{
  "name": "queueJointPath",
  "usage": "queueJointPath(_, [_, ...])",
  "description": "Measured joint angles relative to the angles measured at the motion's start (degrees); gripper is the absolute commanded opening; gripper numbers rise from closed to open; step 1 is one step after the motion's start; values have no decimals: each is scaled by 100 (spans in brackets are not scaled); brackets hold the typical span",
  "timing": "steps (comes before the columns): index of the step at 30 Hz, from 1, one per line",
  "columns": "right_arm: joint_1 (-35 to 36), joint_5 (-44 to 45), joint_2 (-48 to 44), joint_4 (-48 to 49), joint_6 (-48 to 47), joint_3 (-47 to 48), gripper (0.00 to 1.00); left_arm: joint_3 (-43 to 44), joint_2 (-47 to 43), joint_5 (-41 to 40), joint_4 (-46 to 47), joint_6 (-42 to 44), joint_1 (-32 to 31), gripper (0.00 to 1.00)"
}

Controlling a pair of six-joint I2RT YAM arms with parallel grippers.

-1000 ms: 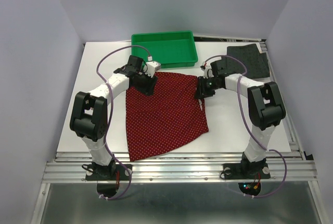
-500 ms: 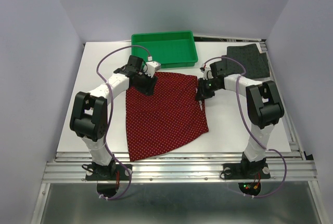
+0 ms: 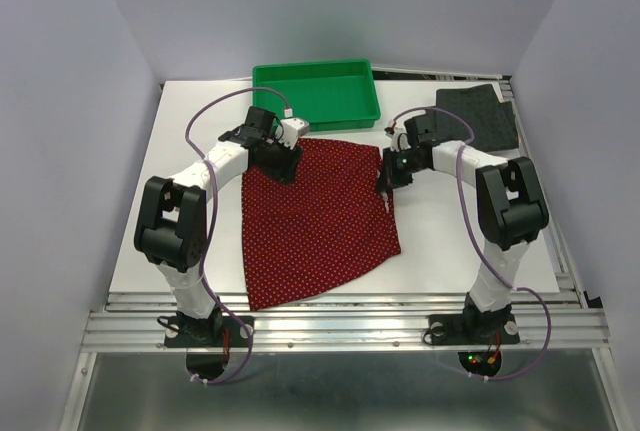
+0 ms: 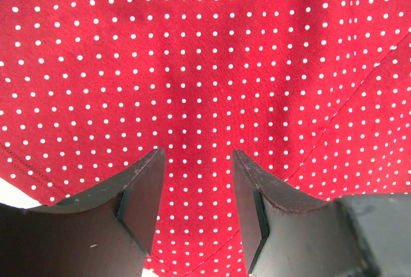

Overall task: Fold and stack the skirts
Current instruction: Flatten the skirt out

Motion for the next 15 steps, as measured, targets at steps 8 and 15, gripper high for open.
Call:
queueJointPath(8, [-4,144,-745,-468,-24,232,1,0,0,-4,-11,2,0,57])
queueJointPath(15, [-173,439,-634,-739,-286,225,1,0,0,-4,-57,4,0,57])
